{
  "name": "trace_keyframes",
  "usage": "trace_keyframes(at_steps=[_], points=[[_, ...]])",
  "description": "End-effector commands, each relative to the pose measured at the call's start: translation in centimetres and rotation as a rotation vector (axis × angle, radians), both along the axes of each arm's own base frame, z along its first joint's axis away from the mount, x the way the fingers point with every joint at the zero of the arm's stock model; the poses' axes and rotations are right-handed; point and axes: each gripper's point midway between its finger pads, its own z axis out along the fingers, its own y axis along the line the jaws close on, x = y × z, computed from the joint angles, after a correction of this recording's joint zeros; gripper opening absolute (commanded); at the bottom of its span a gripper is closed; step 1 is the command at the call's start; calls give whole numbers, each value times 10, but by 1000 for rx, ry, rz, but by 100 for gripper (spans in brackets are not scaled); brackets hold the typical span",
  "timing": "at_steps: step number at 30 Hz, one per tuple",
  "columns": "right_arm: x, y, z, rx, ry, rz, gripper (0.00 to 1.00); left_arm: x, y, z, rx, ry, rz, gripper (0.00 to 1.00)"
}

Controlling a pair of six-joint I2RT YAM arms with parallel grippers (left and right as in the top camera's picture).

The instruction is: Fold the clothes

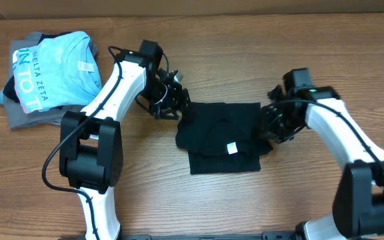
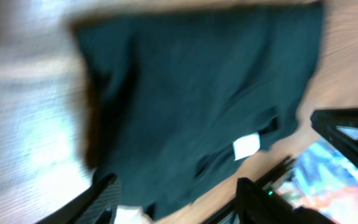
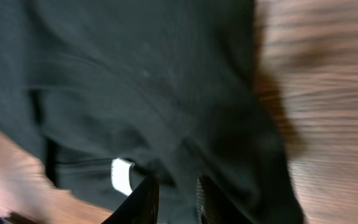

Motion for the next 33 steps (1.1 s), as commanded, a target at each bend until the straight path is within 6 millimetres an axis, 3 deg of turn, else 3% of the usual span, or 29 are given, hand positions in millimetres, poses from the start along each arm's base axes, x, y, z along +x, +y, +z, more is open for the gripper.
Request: trace_keyframes(at_steps=[1, 3, 5, 11, 21, 24, 26, 29, 30, 31, 33], points=[[-13, -2, -30, -19, 73, 21, 24, -9, 7, -13, 79, -1, -59, 70], [-19, -3, -42, -23, 111, 21, 24, -15, 5, -18, 81, 13, -66, 80], [-24, -3, -51, -27, 148, 21, 25, -23, 3, -26, 86, 30, -77, 99], [-27, -4, -56, -29, 171, 22, 25, -46, -11, -56, 52, 86, -49, 100], [-27, -4, -56, -29, 171, 22, 25, -79, -73, -81, -115, 138, -4, 100], [-27, -4, -55, -29, 171, 22, 25, -90, -89, -81, -115, 137, -40, 91], [-28, -4, -55, -28, 174, 22, 25, -94, -92, -81, -107, 154, -34, 70], [-30, -4, -55, -30, 183, 22, 24, -94, -93, -81, -107, 155, -30, 27], [-31, -4, -55, -30, 188, 22, 20, -92, -92, -81, -107, 155, -26, 17], [-33, -4, -54, -31, 197, 22, 19, -91, -90, -81, -107, 155, -21, 8], [-36, -6, -51, -33, 219, 16, 17, -88, -85, -80, -104, 160, -10, 4]])
